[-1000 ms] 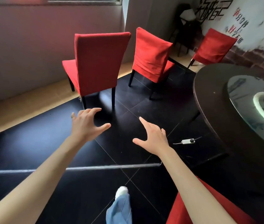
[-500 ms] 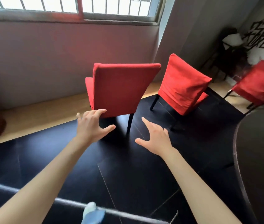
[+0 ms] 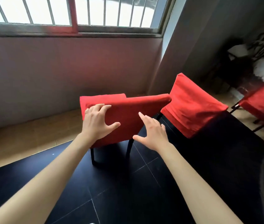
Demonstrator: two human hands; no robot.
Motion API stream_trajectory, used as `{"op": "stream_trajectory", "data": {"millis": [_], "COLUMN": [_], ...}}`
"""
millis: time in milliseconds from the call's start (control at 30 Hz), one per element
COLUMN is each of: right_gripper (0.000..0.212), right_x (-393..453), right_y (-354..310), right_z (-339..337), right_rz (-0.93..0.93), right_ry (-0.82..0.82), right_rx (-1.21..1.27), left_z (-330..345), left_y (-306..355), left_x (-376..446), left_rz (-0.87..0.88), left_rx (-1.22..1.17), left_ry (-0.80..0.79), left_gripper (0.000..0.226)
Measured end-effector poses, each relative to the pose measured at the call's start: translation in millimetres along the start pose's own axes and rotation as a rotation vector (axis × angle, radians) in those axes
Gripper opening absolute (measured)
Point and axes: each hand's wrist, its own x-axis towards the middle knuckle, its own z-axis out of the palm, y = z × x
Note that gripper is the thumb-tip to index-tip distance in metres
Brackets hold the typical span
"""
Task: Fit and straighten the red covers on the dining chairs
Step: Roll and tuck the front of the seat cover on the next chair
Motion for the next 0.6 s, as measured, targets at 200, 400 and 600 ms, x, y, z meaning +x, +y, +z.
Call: {"op": "stream_trajectory", "data": {"millis": [200,400,600], "right_gripper": [0.096,0.102,0.099], "right_x": [87.1,163.3,210.3], "right_y": [24.3,54.7,81.4], "right_z": [-18.1,-20.7,-9.0], "right_rz": [-0.009,-0.074,-0.089], "right_ry": [-0.048,-0.129,-0.31], "right_rx": [-0.078,-0.152,-0.205], "left_z": [31.4,59.7,78.7], "left_y": [4.2,-2.7,-12.7], "left_x": [62.8,109.0,132.0], "left_rz": [-0.032,-0.133,-0.138], "left_rx": [0.04,0.186,0.311], "left_ry": [-0.074,-0.326,-0.389], "left_gripper": [0.075,0.084,0.089]}}
